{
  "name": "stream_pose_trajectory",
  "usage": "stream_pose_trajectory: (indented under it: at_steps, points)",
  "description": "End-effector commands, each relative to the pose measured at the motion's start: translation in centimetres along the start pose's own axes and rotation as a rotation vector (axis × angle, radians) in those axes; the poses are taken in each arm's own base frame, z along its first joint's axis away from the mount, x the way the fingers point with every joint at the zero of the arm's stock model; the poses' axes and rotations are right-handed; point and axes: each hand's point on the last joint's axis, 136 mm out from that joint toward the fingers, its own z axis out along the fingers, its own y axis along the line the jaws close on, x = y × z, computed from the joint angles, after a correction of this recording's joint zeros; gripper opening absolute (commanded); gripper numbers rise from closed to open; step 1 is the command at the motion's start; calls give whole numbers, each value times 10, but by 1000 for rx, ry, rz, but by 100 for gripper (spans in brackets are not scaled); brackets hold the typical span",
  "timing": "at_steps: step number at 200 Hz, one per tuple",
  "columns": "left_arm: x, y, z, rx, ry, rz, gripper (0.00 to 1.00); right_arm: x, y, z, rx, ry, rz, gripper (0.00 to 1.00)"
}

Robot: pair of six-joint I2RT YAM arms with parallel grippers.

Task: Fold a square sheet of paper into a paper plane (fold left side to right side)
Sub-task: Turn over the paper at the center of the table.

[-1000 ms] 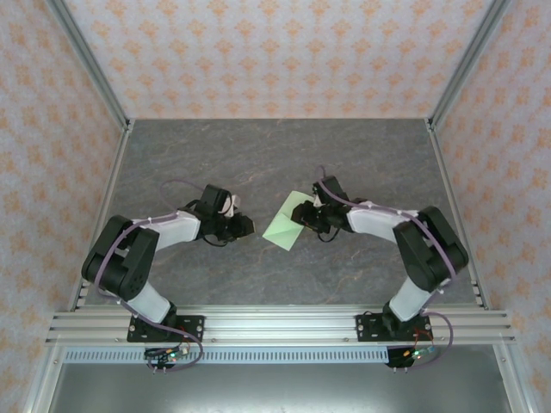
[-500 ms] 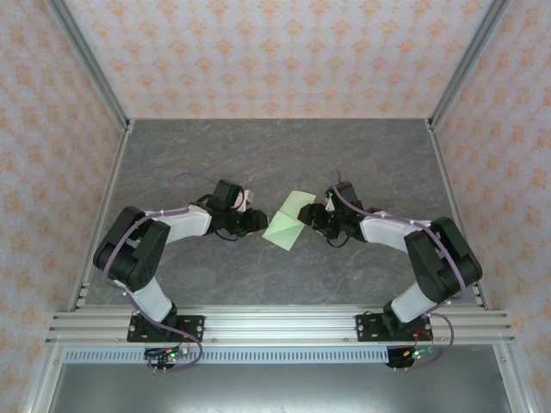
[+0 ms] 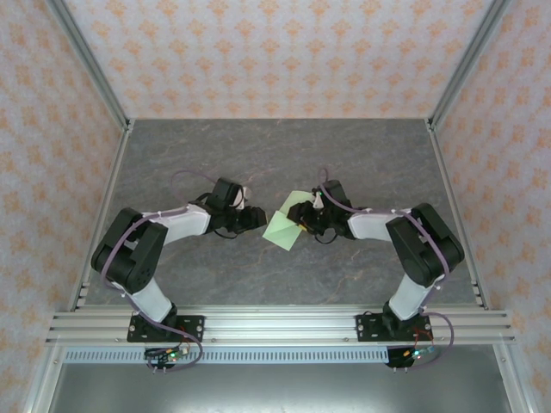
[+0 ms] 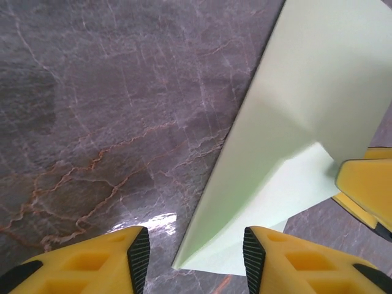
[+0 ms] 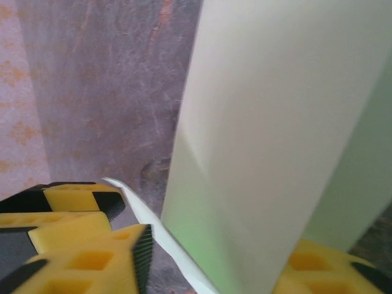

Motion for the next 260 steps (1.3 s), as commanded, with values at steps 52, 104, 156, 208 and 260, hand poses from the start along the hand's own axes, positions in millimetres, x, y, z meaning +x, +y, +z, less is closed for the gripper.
stream_pose_trajectory:
  at_steps: [52,104,156,208,260]
  points:
    - [-31,-33,-63,43,-177,29,65,-32,54,-44,-136,-92,-161,0]
    - [-57,-126,-170,332,-387,117,95,-55,139,-154,-398,-195,-362,0]
    - [-70,-214,-235,679,-404,167,97,-33,235,-230,-629,-180,-583,0]
    - [-68,-260,-257,856,-395,235,91,-6,278,-250,-728,-137,-664,0]
    - [-57,-281,-264,909,-377,278,70,3,297,-263,-803,-140,-678,0]
